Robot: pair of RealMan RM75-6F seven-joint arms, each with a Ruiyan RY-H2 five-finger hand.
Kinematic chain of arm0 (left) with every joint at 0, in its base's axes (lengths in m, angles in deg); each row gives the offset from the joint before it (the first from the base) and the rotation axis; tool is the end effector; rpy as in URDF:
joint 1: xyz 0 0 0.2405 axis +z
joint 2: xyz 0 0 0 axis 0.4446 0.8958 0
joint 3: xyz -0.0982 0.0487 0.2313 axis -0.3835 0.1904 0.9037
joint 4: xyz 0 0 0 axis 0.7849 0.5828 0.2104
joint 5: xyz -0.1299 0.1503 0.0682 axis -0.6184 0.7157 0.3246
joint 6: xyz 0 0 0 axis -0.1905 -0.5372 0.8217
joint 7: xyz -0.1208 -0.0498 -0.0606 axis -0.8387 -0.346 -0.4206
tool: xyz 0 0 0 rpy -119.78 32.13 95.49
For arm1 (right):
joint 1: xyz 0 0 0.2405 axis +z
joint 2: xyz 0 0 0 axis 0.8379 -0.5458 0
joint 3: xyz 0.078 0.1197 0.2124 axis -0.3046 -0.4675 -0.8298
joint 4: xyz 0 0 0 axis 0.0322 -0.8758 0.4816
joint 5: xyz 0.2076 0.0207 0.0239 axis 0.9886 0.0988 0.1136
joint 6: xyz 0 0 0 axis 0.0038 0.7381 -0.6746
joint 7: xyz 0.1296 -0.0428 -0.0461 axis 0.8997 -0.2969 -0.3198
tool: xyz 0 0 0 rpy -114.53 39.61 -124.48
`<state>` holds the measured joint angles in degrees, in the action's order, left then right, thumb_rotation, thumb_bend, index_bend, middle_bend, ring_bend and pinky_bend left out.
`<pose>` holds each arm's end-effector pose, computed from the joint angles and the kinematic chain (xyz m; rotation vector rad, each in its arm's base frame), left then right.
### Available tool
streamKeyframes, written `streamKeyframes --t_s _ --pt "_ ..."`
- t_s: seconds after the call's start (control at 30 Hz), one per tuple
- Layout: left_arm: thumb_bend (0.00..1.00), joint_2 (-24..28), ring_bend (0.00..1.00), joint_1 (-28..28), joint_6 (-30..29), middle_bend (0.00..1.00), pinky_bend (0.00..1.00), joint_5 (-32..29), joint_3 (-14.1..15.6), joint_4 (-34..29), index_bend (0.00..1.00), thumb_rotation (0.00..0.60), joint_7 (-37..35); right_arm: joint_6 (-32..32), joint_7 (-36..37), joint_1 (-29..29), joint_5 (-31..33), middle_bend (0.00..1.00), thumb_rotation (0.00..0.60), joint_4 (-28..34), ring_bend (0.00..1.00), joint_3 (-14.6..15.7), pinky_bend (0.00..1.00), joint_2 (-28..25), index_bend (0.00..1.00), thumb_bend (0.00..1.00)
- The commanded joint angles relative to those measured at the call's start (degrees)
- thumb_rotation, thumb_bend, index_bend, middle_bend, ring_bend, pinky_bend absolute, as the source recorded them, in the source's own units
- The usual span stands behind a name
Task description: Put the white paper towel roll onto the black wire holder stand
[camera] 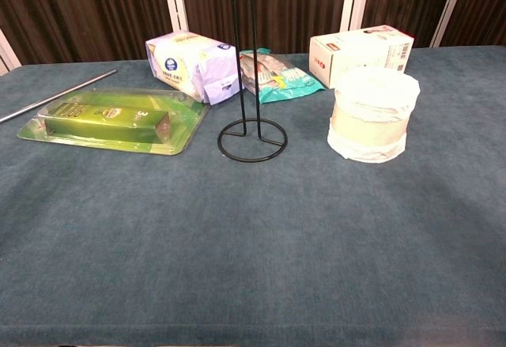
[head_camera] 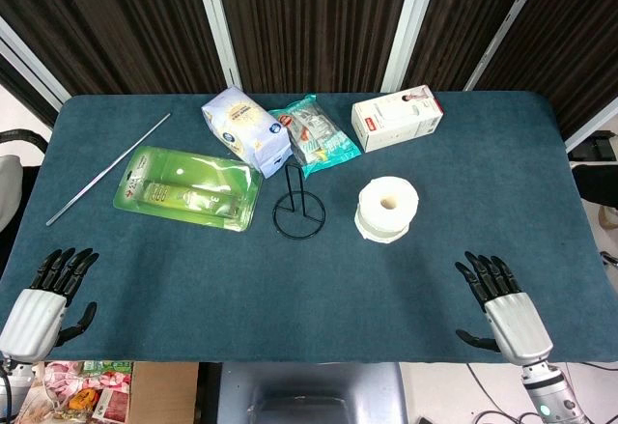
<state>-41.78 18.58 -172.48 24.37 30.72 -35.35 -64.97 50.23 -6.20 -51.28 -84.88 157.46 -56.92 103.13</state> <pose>-0.3015 0.1806 0.1452 -1.5893 -0.7584 -1.0323 -0.2724 -0.1587 0.1057 1.6534 -0.8291 0.9553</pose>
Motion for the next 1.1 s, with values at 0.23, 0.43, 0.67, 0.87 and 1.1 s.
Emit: streamKeyframes --t_s 0.23,0.43,0.67,0.87,1.1 --pt "0.46 -0.05 0.02 -0.17 0.36 0.06 0.07 -0.01 0.11 0.14 0.00 0.600 -0.48 -0.39 9.03 2.71 0.34 0.00 0.600 -3.30 0.00 -2.42 0.00 1.38 0.00 0.18" --pt "0.46 -0.14 0.02 -0.30 0.85 0.06 0.07 -0.55 -0.02 0.24 0.00 0.600 -0.37 -11.36 26.21 11.65 8.37 0.00 0.600 -10.70 0.00 -9.25 0.00 3.91 0.00 0.18" --pt "0.46 -0.08 0.02 -0.11 0.61 0.06 0.07 -0.94 -0.23 -0.02 0.00 0.600 0.00 -22.32 40.11 20.23 12.99 0.00 0.600 -23.15 0.00 -13.13 0.00 9.11 0.00 0.14" --pt "0.46 -0.20 0.02 -0.18 0.98 0.06 0.07 -1.08 -0.17 0.19 0.00 0.600 0.36 -30.73 48.14 25.86 14.46 0.00 0.600 -29.44 0.00 -13.38 0.00 12.03 0.00 0.13" --pt "0.46 -0.43 0.02 -0.35 1.56 0.06 0.07 -1.70 -0.42 0.04 0.00 0.600 1.03 -32.97 53.09 28.92 14.70 0.00 0.600 -33.54 0.00 -13.42 0.00 14.86 0.00 0.13"
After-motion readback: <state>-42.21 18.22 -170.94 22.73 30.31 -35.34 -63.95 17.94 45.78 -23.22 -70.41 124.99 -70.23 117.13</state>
